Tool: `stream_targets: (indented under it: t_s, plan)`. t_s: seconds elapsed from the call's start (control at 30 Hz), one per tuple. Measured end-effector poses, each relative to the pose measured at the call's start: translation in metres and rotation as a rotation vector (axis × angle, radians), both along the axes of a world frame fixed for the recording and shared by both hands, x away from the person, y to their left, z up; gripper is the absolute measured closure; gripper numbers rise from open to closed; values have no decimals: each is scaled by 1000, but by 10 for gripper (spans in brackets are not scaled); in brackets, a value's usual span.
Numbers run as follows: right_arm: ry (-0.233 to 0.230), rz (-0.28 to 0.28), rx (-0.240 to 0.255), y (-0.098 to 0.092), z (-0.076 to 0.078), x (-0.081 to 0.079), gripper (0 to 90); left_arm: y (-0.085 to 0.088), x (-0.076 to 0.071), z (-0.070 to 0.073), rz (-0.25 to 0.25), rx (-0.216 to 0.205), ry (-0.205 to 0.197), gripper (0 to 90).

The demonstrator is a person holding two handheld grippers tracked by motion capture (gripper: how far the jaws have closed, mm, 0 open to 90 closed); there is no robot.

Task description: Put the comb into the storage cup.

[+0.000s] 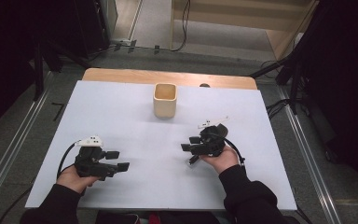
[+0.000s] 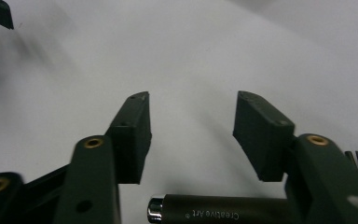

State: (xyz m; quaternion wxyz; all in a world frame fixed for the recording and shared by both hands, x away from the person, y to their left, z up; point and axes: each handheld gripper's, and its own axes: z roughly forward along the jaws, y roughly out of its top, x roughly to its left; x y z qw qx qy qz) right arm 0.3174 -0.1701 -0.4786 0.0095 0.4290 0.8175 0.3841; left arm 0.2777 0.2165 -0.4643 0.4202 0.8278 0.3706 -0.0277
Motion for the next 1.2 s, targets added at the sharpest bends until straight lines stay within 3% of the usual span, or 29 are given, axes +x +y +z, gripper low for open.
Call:
stream_targets:
  t_s: [0.13,0.23,0.27,0.53,0.77,1.2]
  plan:
    - [10,-11,-35,1,-1,-2,712,0,0,0,1,0,0,279]
    - [34,-12,-45,1,-2,-3,793,0,0,0,1,3,0,279]
    - [64,-4,-58,2,-5,-2,877,0,0,0,3,2,-1,279]
    - [77,10,-112,4,-17,-2,878,1,0,0,4,-2,-2,279]
    - [86,8,-130,3,-23,-3,878,1,0,0,4,-4,-2,279]
    - [85,19,-129,0,-24,-4,878,2,1,1,10,0,-7,279]
